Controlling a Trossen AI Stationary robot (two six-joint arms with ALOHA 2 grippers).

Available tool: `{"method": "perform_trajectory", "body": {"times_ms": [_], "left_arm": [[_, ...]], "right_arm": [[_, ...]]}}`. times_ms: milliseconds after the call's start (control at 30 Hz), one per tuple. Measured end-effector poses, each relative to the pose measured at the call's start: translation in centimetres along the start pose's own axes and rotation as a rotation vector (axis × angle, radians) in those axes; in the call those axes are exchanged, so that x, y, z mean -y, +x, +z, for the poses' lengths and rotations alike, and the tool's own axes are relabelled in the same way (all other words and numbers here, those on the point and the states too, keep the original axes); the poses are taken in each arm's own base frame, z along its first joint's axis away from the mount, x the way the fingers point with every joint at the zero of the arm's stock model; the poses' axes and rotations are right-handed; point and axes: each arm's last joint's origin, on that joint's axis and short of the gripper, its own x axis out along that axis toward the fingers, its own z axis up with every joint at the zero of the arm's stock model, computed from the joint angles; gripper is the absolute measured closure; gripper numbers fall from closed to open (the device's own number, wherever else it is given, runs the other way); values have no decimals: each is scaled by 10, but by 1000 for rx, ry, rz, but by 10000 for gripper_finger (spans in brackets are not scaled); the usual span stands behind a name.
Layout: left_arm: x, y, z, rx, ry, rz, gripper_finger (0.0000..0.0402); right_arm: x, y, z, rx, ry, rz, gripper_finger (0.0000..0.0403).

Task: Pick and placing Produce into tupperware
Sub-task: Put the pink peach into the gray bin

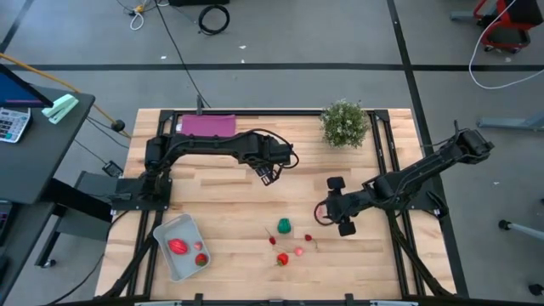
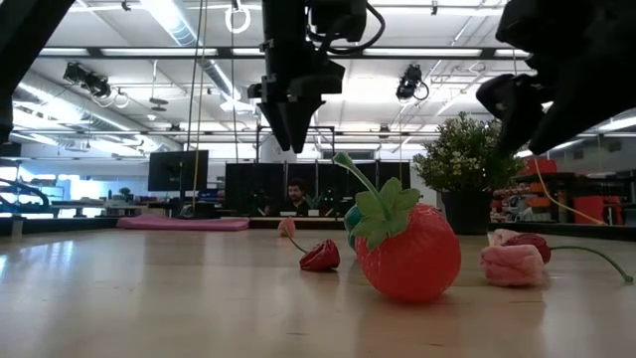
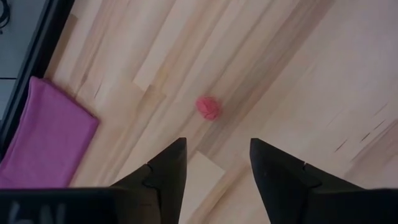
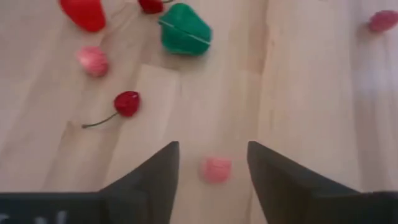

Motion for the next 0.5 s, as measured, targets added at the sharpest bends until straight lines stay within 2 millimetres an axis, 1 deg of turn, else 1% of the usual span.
{"method": "perform_trajectory", "body": {"times_ms": [67, 200, 300, 367, 500], "left_arm": [[0, 0, 0, 1, -22, -1, 220], [1, -1, 0, 3, -42, -2, 224], [3, -1, -1, 4, -39, -3, 224], [3, -1, -1, 6, -40, -5, 223], [4, -1, 0, 15, -61, -10, 222]], "right_arm": [[0, 3, -2, -9, -2, -27, 177], [-1, 19, -15, -68, -9, -44, 151], [-1, 29, -21, -96, -17, -71, 147], [-1, 34, -22, -98, -15, -85, 149], [-2, 44, -20, -90, 17, -19, 158]]}}
